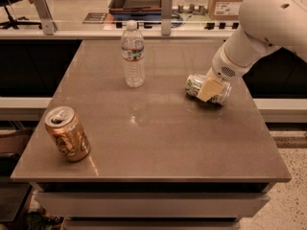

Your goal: Knock 7up can over

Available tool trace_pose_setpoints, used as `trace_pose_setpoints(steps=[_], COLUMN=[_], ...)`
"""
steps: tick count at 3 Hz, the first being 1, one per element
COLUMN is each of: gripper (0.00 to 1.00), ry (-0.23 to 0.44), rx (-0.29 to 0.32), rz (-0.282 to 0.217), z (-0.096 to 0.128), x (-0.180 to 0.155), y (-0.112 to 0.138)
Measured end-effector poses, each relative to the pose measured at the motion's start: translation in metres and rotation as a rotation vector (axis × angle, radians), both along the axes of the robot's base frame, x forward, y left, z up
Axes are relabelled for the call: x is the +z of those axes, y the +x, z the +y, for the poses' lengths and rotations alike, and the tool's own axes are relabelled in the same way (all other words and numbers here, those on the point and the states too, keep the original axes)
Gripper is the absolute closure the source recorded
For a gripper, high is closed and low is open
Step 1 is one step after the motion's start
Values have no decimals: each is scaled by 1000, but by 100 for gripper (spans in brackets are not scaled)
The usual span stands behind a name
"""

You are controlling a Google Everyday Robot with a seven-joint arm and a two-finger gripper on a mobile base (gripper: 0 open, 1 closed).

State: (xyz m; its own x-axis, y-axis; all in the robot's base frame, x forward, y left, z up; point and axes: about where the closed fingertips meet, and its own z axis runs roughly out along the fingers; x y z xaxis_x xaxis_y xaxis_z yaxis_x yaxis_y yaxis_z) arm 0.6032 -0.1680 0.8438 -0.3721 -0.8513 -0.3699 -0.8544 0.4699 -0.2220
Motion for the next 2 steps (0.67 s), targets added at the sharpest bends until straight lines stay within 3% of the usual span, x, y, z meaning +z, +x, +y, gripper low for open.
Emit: trace_pose_setpoints(steps=[2], gripper=[37], ry=[-2], rx=[5], rz=[2], z=[2], x=[-1], y=[0])
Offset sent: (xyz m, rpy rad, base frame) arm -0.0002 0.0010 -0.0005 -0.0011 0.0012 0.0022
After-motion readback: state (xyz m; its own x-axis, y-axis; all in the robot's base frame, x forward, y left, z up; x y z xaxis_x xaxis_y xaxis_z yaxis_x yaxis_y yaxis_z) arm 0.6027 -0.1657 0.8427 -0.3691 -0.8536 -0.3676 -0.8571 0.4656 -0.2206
